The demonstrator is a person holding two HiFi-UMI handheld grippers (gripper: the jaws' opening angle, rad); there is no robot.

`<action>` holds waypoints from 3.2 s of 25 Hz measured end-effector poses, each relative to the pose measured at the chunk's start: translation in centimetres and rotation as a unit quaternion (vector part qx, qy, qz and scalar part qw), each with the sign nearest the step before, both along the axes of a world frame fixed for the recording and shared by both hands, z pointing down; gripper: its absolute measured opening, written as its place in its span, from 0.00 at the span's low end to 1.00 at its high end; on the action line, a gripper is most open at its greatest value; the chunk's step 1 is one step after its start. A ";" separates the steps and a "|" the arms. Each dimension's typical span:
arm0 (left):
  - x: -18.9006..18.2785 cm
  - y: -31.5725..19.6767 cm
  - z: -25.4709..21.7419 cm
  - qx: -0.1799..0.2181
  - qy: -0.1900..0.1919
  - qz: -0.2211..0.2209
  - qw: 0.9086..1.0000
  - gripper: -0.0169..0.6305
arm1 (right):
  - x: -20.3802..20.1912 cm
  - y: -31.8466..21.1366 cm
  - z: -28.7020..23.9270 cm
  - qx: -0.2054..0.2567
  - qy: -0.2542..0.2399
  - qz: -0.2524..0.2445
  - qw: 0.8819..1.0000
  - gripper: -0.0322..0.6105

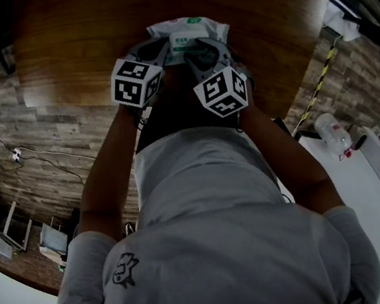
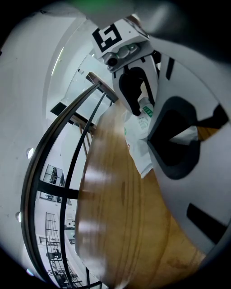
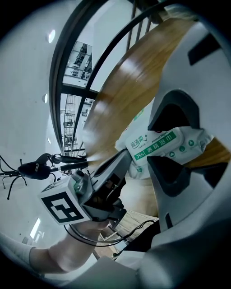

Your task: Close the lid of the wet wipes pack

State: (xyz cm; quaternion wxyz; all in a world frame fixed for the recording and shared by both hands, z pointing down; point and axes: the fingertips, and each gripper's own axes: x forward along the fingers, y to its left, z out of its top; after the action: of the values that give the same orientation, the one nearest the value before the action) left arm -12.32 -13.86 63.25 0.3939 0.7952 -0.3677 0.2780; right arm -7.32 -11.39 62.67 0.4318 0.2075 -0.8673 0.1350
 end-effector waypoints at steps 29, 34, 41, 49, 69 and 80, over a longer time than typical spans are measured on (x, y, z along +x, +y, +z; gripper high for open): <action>0.0 -0.1 0.3 0.000 0.001 -0.005 1.000 0.05 | -0.1 -0.4 0.5 -0.050 0.027 0.022 0.998 0.35; 0.0 -0.1 0.2 0.002 0.001 -0.006 1.000 0.05 | -0.2 -0.3 0.6 -0.016 0.045 0.009 0.999 0.35; 0.0 -0.1 0.3 0.006 -0.003 -0.006 1.000 0.05 | -0.2 -0.3 0.7 0.034 0.041 0.003 0.999 0.35; 0.0 0.1 -0.3 0.016 -0.018 -0.013 1.000 0.05 | 0.1 0.0 0.2 0.024 0.021 0.005 0.999 0.34; -0.1 2.0 -0.8 0.021 -0.037 -0.028 0.999 0.05 | 0.7 -0.2 0.1 0.002 0.000 0.034 0.999 0.35; -0.6 1.9 0.0 0.021 -0.042 -0.025 0.999 0.05 | 0.0 -0.5 0.8 -0.007 0.042 0.042 0.998 0.35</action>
State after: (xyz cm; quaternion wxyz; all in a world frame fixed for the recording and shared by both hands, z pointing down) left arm -12.87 -11.98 63.27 0.3679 0.7818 -0.4093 0.2931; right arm -7.32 -11.85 63.44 0.4632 0.2465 -0.8380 0.1500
